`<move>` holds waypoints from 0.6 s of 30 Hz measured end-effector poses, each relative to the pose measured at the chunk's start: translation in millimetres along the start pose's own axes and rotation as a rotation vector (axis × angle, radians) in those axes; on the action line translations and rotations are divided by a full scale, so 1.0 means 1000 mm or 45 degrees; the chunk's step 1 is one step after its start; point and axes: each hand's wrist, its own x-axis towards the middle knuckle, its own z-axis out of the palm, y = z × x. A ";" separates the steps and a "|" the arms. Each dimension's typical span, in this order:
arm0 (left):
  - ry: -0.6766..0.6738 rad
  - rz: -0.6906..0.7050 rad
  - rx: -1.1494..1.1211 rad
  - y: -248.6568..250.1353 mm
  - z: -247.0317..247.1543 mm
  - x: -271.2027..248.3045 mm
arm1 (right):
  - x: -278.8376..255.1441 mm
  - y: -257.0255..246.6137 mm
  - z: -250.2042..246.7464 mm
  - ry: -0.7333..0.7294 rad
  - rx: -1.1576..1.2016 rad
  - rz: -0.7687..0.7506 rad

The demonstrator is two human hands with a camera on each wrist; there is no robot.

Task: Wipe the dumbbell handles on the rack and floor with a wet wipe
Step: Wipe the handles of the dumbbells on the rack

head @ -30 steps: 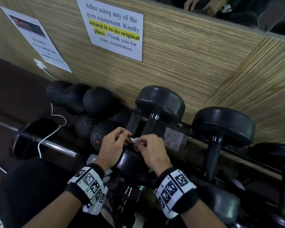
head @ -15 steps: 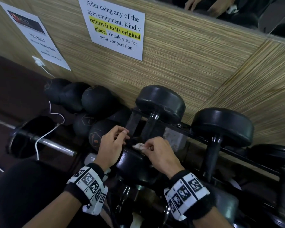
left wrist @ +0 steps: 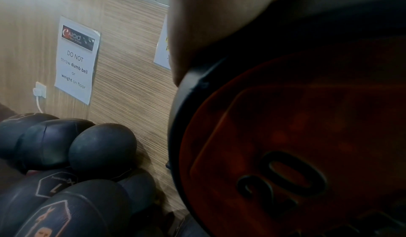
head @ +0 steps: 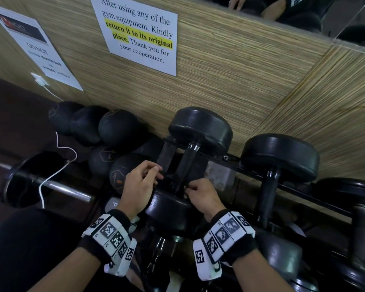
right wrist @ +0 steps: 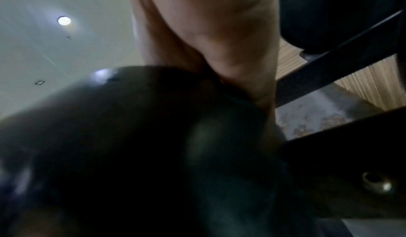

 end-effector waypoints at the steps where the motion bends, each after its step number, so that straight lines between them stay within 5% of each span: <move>1: -0.002 0.004 0.002 0.000 0.000 0.000 | -0.003 0.001 -0.002 0.012 0.030 -0.018; 3: -0.052 0.000 0.010 0.001 -0.001 0.001 | -0.012 0.004 -0.004 0.062 0.019 -0.069; 6: -0.370 -0.030 0.094 0.006 -0.006 0.005 | -0.026 0.003 -0.008 0.104 -0.030 -0.144; 11: -0.760 -0.059 0.185 0.027 -0.022 0.011 | -0.043 -0.006 -0.002 -0.062 0.472 -0.257; 14: -0.928 -0.011 0.186 0.042 -0.023 0.012 | -0.042 -0.003 0.013 0.062 0.518 -0.327; 18: -0.731 0.086 0.378 0.037 -0.025 0.033 | -0.042 0.003 0.030 0.426 0.699 -0.334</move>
